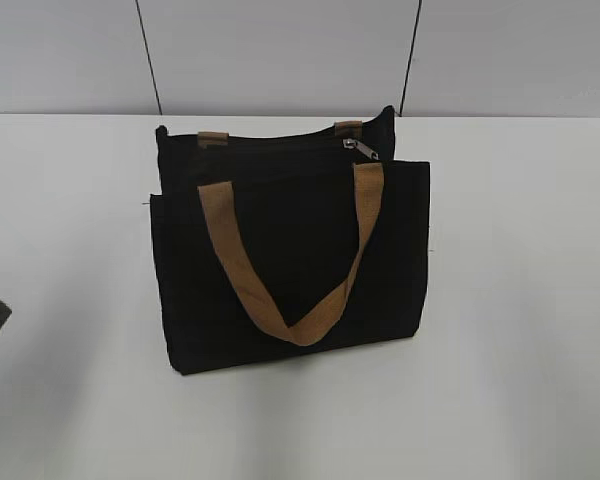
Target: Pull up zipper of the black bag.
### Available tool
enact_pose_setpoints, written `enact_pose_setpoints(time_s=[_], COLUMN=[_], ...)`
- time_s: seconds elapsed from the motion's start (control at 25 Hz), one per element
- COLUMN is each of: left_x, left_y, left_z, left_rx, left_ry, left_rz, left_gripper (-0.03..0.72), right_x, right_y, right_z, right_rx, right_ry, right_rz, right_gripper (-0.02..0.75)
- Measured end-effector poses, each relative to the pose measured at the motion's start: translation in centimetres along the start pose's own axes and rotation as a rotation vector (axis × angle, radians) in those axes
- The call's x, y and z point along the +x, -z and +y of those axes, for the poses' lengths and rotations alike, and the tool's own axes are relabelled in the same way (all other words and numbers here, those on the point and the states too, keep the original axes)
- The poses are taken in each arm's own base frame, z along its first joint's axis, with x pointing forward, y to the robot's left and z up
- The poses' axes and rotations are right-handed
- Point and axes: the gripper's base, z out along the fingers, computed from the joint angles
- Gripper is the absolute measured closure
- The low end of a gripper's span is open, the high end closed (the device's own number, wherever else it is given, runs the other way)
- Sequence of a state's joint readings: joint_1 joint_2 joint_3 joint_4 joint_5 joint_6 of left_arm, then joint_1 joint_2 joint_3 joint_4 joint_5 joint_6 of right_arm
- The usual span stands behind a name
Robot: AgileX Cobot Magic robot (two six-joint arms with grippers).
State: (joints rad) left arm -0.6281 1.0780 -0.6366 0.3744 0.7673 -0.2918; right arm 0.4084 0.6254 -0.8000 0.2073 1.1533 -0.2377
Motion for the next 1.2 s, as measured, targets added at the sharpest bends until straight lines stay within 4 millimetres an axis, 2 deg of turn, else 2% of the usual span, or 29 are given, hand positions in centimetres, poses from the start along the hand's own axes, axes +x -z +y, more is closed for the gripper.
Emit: enact_pose_setpoints(time_s=[0.16,0.24,0.4,0.52,0.68,0.8,0.96,1.2], left_x=[1.3,3.2,7.2,9.9,12.1,12.6,12.6,12.6], left_y=[5.5,8.6,11.4,11.8,11.5,11.6,11.5,11.5], left_z=[-0.4,0.1,0.8,0.9,0.6,0.7,0.7,0.7], left_rx=[0.196,0.235,0.246,0.249,0.272,0.268,0.268,0.265], left_ry=[-0.005,-0.009,-0.009,-0.003,0.016,0.018,0.018,0.015], left_rz=[-0.083,-0.177,-0.274,-0.335,-0.422,-0.455,-0.458,-0.46], left_gripper=[0.216,0.214,0.213,0.213,0.213,0.216,0.241,0.251], right_x=[1.1,1.6,3.2,5.6,8.6,8.6,8.8,8.8], right_y=[1.1,1.7,1.9,0.5,-1.6,-1.7,-2.5,-2.5], right_z=[0.3,0.3,0.4,0.4,0.4,0.1,-0.1,-0.2], right_rx=[0.014,0.029,0.065,0.067,0.066,0.095,0.116,0.12], right_ry=[0.017,0.026,0.043,0.037,0.026,0.035,0.038,0.037], right_rz=[0.001,-0.026,-0.047,-0.01,0.027,-0.01,-0.024,-0.034], right_gripper=[0.146,0.146,0.146,0.146,0.146,0.146,0.146,0.146])
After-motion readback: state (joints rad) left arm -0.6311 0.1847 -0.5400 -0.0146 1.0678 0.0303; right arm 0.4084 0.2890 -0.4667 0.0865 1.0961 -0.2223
